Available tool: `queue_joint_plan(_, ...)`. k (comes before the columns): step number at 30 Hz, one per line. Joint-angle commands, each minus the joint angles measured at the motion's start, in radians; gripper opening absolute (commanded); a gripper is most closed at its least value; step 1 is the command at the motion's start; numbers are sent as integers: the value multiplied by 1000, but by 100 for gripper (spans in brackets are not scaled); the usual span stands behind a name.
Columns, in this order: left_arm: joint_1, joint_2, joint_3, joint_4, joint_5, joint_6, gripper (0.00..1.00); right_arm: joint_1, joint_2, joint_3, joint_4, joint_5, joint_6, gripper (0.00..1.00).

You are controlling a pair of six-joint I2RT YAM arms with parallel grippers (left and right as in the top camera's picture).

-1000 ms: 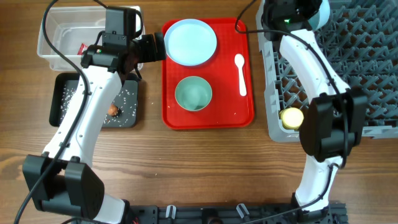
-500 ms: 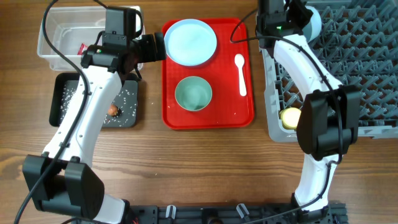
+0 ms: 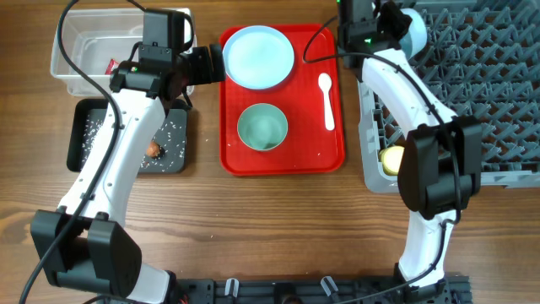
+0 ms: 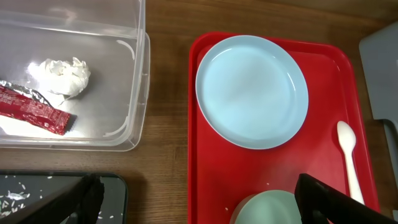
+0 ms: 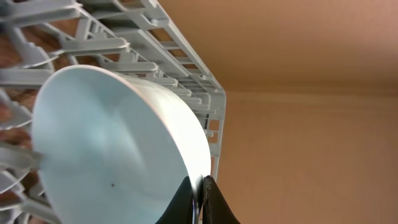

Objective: Sort waste into correct bins and load items into the dishwasher rack
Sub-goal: 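Grasp the blue bowl rim and lift it toward the rack, then place the blue bowl in the rack and return the right gripper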

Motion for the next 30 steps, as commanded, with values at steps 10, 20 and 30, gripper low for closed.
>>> queue_joint_plan(10,0,-8,14,0,-13,5,100,72,24,-17,42,-50,26,100)
queue_joint_plan(20,0,-8,14,0,-13,5,100,108,-62,-16,135,-50,59,100)
queue_joint_plan(30,0,-8,14,0,-13,5,100,117,-210,-16,-275,-503,620,100)
